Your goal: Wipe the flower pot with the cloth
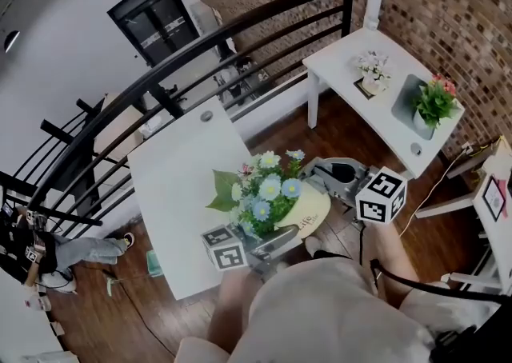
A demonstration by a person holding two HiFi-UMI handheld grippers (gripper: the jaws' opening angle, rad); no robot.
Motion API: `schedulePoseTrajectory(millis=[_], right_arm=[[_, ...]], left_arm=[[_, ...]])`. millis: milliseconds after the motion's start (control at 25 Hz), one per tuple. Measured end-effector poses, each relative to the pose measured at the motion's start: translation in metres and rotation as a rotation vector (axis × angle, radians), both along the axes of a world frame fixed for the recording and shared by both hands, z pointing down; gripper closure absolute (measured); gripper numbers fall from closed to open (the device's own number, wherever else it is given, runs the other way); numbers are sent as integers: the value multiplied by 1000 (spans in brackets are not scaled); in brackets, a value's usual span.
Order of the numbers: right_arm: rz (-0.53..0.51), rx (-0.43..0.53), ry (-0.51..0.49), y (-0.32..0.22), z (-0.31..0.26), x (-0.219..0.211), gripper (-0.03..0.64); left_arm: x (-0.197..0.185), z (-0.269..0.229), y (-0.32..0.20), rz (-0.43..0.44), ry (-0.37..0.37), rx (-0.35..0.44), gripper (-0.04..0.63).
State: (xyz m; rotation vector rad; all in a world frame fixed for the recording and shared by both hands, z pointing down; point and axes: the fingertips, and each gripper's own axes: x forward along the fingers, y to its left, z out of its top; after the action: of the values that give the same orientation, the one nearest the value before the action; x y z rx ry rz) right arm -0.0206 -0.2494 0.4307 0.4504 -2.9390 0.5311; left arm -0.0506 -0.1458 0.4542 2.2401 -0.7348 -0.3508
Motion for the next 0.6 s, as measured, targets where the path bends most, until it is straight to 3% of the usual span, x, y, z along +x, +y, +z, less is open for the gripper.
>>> schedulePoseTrajectory(millis=[160,280,400,600], right_arm=[[-123,-300,-248,-1,0,8,611],[-163,-416,-349,2,11,17,612],[-177,-457,-346,6,24,19,612],[-256,-469,-243,32,51,7,612]], left_arm=[[9,-11,4,56,77,11,149],[19,-12,9,99,118,12,150],[28,-16,18,151,171,22,150],[41,-33,20,194,294,41,150]])
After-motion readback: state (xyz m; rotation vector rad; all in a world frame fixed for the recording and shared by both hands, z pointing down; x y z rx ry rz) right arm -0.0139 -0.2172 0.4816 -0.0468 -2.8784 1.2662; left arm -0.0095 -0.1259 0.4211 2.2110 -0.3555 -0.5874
